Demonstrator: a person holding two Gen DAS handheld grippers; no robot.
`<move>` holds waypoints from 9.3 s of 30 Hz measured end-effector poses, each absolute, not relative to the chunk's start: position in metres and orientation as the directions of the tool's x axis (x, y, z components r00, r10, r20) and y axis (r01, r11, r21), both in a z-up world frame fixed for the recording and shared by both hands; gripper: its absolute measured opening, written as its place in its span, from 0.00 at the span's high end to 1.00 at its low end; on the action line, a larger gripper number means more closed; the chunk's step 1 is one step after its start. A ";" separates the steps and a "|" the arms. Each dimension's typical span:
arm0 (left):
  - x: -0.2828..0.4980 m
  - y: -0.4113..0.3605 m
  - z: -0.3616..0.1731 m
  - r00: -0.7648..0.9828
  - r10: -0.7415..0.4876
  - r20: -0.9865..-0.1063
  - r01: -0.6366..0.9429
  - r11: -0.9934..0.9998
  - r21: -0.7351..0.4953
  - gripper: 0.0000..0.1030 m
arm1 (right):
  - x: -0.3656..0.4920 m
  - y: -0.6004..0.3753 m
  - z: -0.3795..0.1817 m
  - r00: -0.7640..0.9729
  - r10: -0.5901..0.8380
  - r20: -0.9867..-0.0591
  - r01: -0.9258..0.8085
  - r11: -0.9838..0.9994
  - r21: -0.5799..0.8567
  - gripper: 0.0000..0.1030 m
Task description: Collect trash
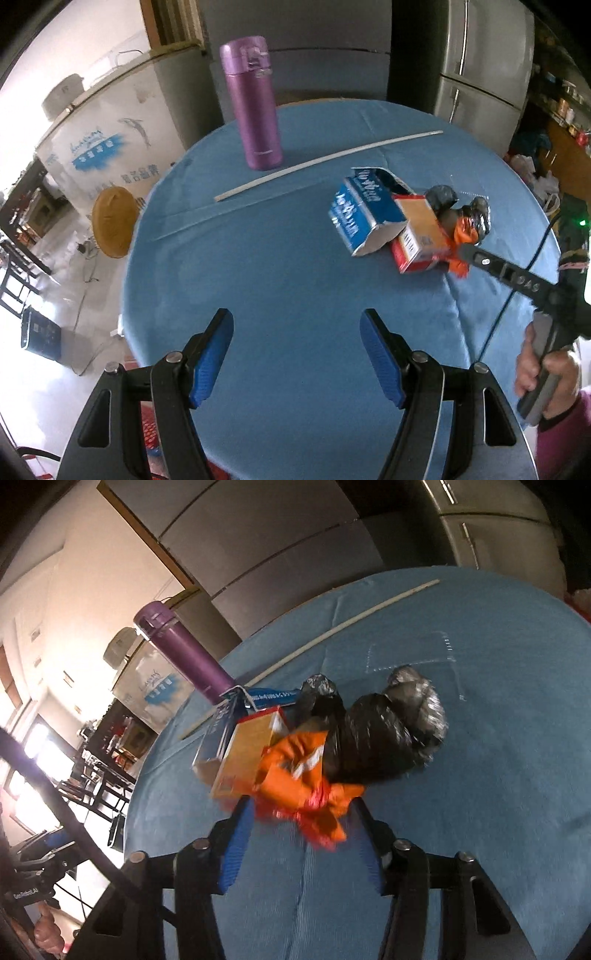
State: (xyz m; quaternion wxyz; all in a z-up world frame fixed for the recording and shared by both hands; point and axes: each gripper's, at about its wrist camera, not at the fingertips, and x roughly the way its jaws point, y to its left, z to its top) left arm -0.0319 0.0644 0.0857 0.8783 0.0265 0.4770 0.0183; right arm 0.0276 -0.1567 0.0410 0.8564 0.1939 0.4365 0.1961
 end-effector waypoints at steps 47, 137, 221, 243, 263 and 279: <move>-0.047 -0.006 0.072 0.530 -0.085 -0.844 0.031 0.996 -0.081 0.54 | -0.056 -0.242 0.068 0.615 0.656 -0.437 -0.165 0.649 0.742 0.70; -0.261 0.279 0.058 0.540 0.334 -0.772 -0.489 0.872 0.035 0.54 | -0.133 0.195 0.074 -0.008 0.790 -0.613 -0.655 0.459 0.600 0.70; -0.091 -0.061 0.110 0.658 0.114 -0.744 0.232 0.910 0.344 0.39 | -0.053 -0.210 0.130 0.706 0.485 -0.516 -0.129 0.805 0.580 0.31; 0.002 0.012 0.102 0.582 0.099 -0.807 0.107 0.975 0.197 0.39 | 0.008 -0.269 0.074 0.629 0.459 -0.627 0.108 0.748 0.655 0.31; 0.111 0.011 0.045 0.410 -0.129 -0.903 0.116 0.989 -0.088 0.39 | 0.079 -0.211 0.024 0.473 0.492 -0.731 0.235 0.728 0.643 0.31; 0.100 0.055 0.022 0.414 -0.156 -0.897 0.006 0.986 -0.169 0.59 | 0.071 -0.180 0.022 0.490 0.469 -0.735 0.172 0.775 0.609 0.59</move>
